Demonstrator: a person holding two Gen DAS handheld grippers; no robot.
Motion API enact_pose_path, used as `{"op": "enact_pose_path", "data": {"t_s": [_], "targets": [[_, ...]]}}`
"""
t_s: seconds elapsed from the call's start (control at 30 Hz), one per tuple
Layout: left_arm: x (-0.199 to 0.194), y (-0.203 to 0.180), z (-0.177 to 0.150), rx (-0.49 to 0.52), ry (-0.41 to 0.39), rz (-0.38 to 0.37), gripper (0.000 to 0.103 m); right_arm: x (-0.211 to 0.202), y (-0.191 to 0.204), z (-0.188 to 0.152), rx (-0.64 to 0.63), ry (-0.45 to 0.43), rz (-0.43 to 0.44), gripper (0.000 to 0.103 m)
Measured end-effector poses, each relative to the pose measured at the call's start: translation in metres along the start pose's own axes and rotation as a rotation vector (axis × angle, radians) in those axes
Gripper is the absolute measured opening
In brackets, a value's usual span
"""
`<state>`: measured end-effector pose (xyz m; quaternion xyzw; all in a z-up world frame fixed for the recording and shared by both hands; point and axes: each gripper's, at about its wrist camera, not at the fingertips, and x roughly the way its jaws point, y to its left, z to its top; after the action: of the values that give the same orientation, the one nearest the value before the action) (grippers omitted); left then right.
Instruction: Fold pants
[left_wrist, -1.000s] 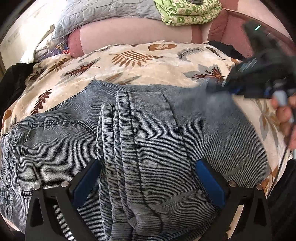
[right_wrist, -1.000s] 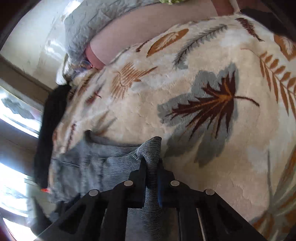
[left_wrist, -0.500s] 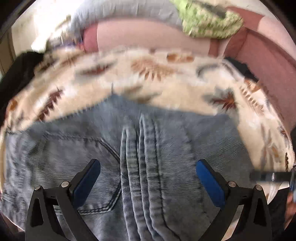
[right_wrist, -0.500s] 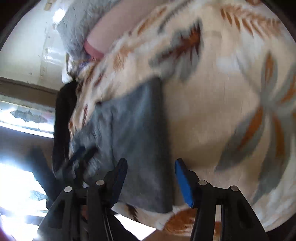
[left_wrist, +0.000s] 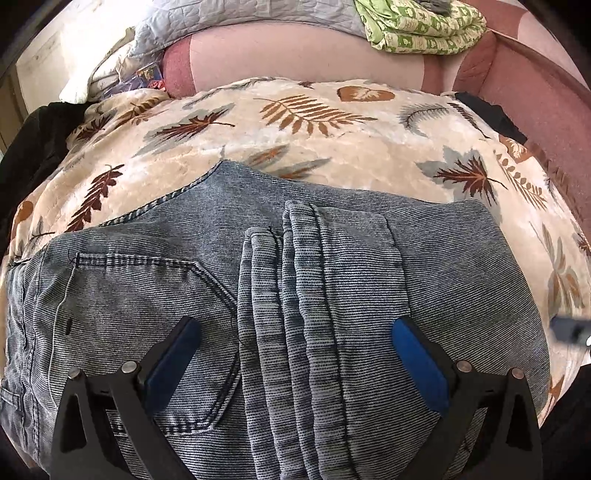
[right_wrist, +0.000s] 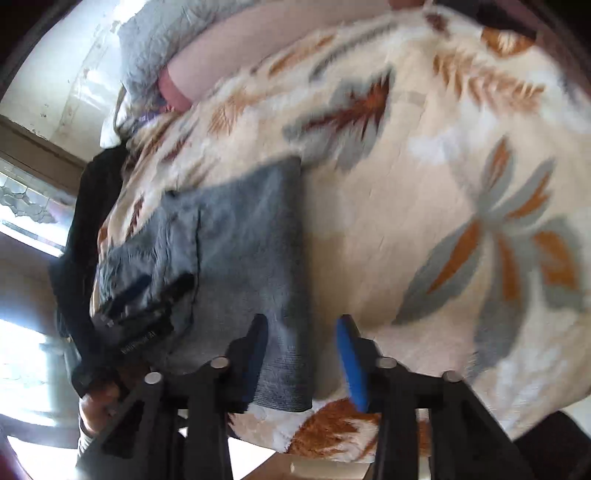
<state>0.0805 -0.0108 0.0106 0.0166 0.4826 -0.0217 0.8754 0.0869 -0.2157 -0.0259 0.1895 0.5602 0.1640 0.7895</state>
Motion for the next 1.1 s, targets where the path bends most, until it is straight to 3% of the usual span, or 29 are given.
{"op": "enact_pose_path", "data": {"t_s": [0.1, 0.2, 0.23, 0.27, 0.3, 0.37, 0.43, 0.47, 0.53, 0.6, 0.67, 0.7, 0.9, 0.97, 1.03, 1.1], "targets": [[0.001, -0.001, 0.001, -0.002, -0.006, -0.003, 0.103, -0.009, 0.011, 0.015, 0.01, -0.045, 0.094, 0.044], [0.0, -0.001, 0.0, -0.001, -0.014, -0.004, 0.103, 0.013, 0.017, 0.033, 0.053, -0.022, 0.241, 0.044], [0.0, -0.001, -0.001, -0.001, -0.017, -0.005, 0.103, 0.025, 0.012, 0.035, 0.065, 0.007, 0.249, 0.044], [0.0, -0.001, -0.001, -0.001, -0.018, -0.005, 0.103, 0.045, 0.007, 0.037, 0.074, 0.06, 0.205, 0.044], [0.001, -0.001, 0.0, 0.0, -0.017, -0.006, 0.103, 0.069, -0.005, 0.036, 0.125, 0.125, 0.155, 0.031], [-0.001, -0.001, -0.001, 0.004, -0.018, -0.01, 0.103, 0.064, -0.012, 0.034, 0.182, 0.085, 0.181, 0.025], [-0.007, 0.004, -0.001, -0.016, -0.02, -0.049, 0.103, 0.041, -0.003, 0.03, 0.15, 0.021, 0.184, 0.035], [-0.012, 0.008, -0.001, -0.035, -0.026, -0.066, 0.103, 0.032, 0.0, 0.026, 0.13, -0.007, 0.181, 0.048], [-0.033, 0.018, -0.001, -0.086, -0.078, -0.095, 0.103, 0.019, 0.009, 0.017, 0.073, -0.064, 0.164, 0.056], [-0.053, 0.027, -0.003, -0.124, -0.135, -0.109, 0.103, 0.021, 0.013, 0.006, 0.017, -0.061, 0.193, 0.066], [-0.079, 0.04, -0.01, -0.168, -0.201, -0.106, 0.103, 0.045, 0.007, -0.002, 0.013, 0.02, 0.172, 0.067], [-0.085, 0.046, -0.013, -0.182, -0.212, -0.093, 0.103, 0.047, 0.003, -0.004, 0.023, 0.013, 0.176, 0.066], [-0.126, 0.105, -0.044, -0.378, -0.242, 0.017, 0.103, 0.008, 0.018, -0.006, -0.05, -0.138, 0.248, 0.066], [-0.132, 0.124, -0.059, -0.453, -0.254, 0.059, 0.103, 0.016, 0.024, -0.009, -0.084, -0.095, 0.307, 0.069], [-0.131, 0.143, -0.071, -0.533, -0.237, 0.077, 0.103, 0.051, 0.022, -0.014, -0.082, 0.068, 0.229, 0.07], [-0.127, 0.165, -0.083, -0.637, -0.201, 0.065, 0.103, 0.045, 0.023, -0.015, -0.096, 0.026, 0.224, 0.069]]}}
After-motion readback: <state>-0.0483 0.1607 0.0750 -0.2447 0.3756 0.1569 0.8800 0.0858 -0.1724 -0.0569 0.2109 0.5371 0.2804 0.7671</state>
